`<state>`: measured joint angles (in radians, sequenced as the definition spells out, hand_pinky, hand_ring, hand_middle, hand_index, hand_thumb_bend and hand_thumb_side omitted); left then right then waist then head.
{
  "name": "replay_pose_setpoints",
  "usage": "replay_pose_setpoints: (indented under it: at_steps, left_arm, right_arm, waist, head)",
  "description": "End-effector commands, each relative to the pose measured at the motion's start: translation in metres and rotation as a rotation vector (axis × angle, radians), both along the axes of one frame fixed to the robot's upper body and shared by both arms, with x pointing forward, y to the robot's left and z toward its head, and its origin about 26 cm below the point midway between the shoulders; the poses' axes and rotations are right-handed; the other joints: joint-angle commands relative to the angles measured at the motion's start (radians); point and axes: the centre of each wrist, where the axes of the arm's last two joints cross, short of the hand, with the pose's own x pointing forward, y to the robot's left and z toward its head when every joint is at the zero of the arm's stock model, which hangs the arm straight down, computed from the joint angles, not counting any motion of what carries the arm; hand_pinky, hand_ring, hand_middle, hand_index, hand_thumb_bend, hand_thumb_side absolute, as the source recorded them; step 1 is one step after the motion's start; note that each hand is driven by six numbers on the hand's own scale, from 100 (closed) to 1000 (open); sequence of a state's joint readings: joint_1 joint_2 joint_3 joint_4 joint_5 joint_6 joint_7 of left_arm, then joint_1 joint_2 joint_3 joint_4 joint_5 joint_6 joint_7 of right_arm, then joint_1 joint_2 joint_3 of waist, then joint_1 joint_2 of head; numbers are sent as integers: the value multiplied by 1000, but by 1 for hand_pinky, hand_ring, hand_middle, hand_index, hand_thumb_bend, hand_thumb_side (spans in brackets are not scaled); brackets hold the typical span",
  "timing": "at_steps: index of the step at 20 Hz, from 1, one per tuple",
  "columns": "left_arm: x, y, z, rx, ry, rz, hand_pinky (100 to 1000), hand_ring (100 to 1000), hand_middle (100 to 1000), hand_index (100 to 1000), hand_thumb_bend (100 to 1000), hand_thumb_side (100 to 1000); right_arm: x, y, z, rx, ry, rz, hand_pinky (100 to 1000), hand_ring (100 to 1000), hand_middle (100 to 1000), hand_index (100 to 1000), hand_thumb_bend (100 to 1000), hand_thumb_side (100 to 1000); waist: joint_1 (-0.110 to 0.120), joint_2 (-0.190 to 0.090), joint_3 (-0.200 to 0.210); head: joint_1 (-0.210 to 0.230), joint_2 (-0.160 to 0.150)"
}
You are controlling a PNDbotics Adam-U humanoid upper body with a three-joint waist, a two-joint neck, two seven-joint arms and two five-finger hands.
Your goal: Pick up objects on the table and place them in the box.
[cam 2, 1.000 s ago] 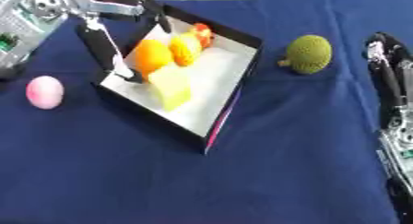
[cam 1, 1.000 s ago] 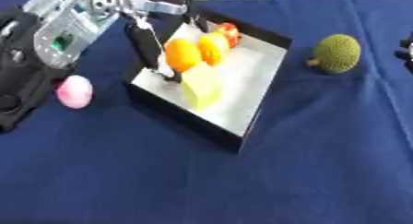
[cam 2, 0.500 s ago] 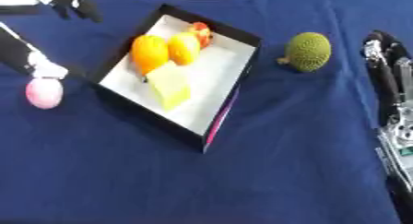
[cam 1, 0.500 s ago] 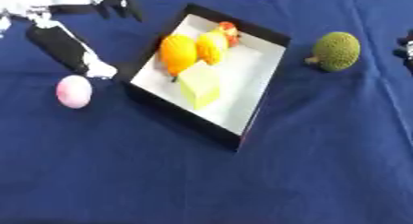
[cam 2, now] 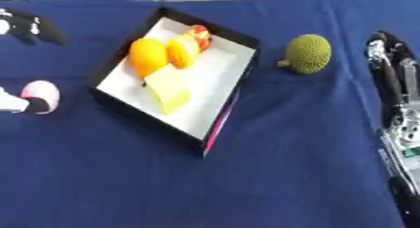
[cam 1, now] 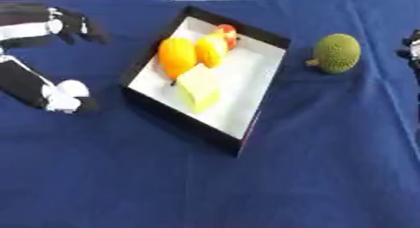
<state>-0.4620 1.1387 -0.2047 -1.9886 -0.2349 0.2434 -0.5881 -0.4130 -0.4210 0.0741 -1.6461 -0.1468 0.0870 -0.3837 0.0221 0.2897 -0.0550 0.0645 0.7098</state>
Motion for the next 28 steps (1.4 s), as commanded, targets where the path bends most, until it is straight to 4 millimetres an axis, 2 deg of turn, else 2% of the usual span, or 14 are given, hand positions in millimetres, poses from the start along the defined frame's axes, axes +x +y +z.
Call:
replay_pose_setpoints:
  at_steps: [1, 7, 14, 22, 28]
  left_arm:
    - [-6, 7, 11, 37, -58, 63, 838, 888, 867, 894, 538, 381]
    - [-1, 16, -7, 48, -4, 191, 842, 894, 874, 898, 581, 360]
    - [23, 27, -18, 75, 26, 267, 850, 905, 886, 912, 604, 325]
    - [50, 32, -28, 139, 86, 269, 855, 908, 873, 904, 694, 293]
    - [67, 47, -34, 183, 76, 349, 849, 901, 857, 886, 678, 228]
  right_arm:
    - [-2, -6, 14, -23, -42, -10, 984, 845, 809, 892, 100, 751]
    - [-2, -6, 15, -22, -43, -8, 984, 843, 808, 892, 100, 751]
    - [-1, -4, 15, -22, -41, -2, 984, 843, 808, 891, 100, 751]
    - [-1, -3, 15, -20, -40, 5, 984, 843, 808, 891, 100, 751]
    - [-1, -3, 14, -21, -36, 4, 984, 843, 808, 892, 100, 752]
  waist:
    - [7, -22, 1]
    - [5, -19, -3]
    - [4, -19, -9]
    - [4, -21, -14]
    - [3, -21, -12]
  head:
    - [-3, -8]
    - [-1, -9]
    - [7, -6]
    - [23, 1]
    - [29, 1]
